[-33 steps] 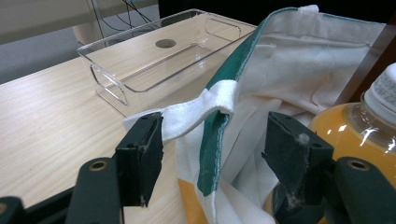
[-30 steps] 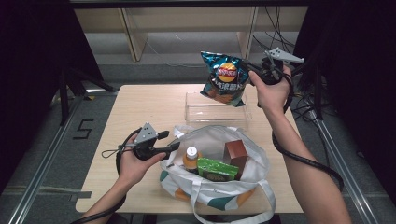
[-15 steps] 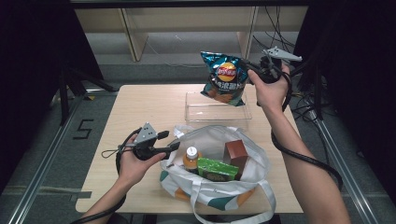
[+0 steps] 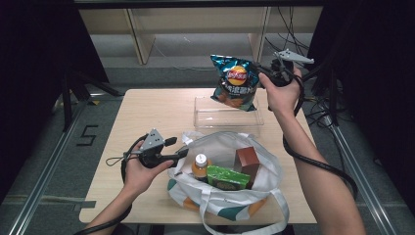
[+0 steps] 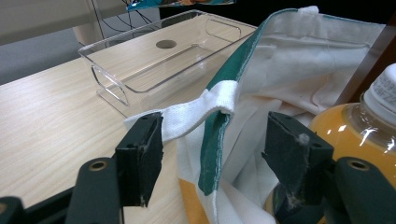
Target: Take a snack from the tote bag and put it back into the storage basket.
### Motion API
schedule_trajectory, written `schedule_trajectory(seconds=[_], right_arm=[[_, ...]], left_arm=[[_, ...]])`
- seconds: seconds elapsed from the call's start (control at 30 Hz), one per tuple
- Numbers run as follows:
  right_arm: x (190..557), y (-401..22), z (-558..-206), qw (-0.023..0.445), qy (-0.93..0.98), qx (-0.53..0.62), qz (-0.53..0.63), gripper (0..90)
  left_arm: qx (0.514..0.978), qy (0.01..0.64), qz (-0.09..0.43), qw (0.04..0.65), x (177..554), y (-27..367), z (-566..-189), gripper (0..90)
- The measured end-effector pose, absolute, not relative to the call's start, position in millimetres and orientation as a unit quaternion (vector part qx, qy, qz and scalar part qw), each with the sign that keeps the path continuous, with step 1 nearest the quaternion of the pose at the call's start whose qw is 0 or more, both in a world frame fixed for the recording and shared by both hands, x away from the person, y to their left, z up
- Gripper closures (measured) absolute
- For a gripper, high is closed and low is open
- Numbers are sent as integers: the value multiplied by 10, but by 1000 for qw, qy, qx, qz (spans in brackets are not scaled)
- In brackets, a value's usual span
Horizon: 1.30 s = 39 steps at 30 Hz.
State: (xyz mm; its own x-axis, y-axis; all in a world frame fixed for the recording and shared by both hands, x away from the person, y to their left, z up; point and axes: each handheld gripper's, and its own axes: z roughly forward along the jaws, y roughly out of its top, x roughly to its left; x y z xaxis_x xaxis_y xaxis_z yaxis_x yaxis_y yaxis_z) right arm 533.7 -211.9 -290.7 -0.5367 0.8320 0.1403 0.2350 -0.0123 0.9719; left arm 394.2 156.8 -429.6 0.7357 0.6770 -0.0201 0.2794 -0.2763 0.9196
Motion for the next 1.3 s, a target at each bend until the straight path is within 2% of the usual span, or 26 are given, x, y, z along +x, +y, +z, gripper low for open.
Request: schedule_trajectory(seconds=[1.3], right_arm=[[5504,-2127,-3037,257,655,421,573,900]], left_arm=[[774,308,193,519,3938,1562,-4291,369]])
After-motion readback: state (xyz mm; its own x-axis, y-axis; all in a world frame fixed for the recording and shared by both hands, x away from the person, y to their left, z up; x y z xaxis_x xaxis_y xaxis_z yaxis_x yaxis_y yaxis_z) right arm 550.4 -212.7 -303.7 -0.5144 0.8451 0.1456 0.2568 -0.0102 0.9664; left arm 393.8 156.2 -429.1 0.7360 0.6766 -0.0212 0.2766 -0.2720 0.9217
